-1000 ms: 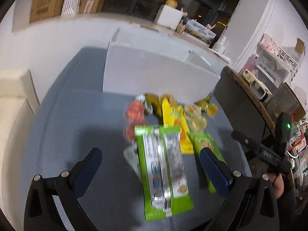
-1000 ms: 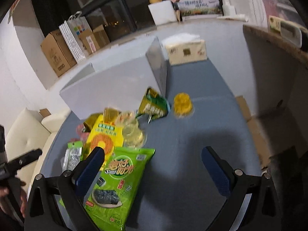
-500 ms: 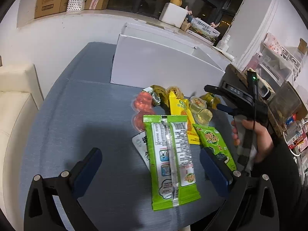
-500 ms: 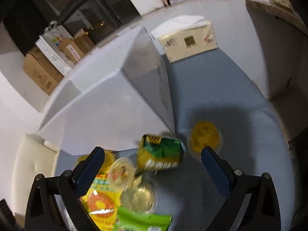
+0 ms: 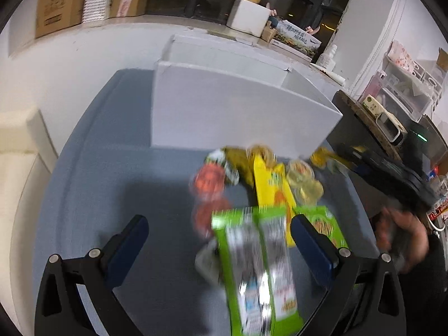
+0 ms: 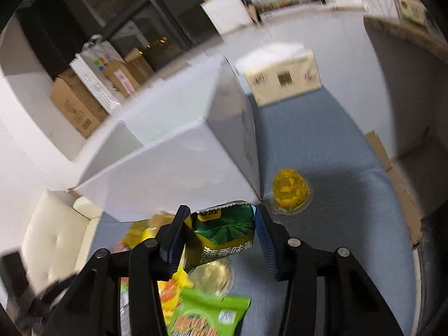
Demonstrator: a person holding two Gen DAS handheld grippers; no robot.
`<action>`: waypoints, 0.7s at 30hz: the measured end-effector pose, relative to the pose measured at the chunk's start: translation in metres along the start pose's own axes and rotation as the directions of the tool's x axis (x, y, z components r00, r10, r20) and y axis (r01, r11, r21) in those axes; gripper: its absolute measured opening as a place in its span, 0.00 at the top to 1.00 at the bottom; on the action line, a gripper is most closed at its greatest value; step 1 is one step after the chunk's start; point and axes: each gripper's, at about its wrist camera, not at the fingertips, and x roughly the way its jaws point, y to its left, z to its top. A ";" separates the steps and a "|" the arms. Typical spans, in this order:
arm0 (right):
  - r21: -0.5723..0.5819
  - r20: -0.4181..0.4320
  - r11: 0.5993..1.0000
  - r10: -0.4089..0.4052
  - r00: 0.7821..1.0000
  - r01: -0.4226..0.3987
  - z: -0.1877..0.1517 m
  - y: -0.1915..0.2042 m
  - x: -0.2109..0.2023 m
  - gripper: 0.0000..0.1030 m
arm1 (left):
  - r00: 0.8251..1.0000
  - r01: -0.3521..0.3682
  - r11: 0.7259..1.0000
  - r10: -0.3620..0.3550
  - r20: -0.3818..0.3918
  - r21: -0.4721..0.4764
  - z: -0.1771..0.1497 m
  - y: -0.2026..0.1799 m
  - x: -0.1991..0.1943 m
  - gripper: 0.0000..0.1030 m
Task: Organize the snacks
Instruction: 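Grasp a green seaweed packet with the right tool while the left tool grasps a yellow packet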
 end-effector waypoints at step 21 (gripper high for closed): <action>-0.052 0.053 0.998 0.028 0.998 -0.026 -0.051 0.010 -0.083 0.50 | 0.994 -0.038 0.999 0.037 -0.106 -0.006 0.057 0.000 0.110 0.10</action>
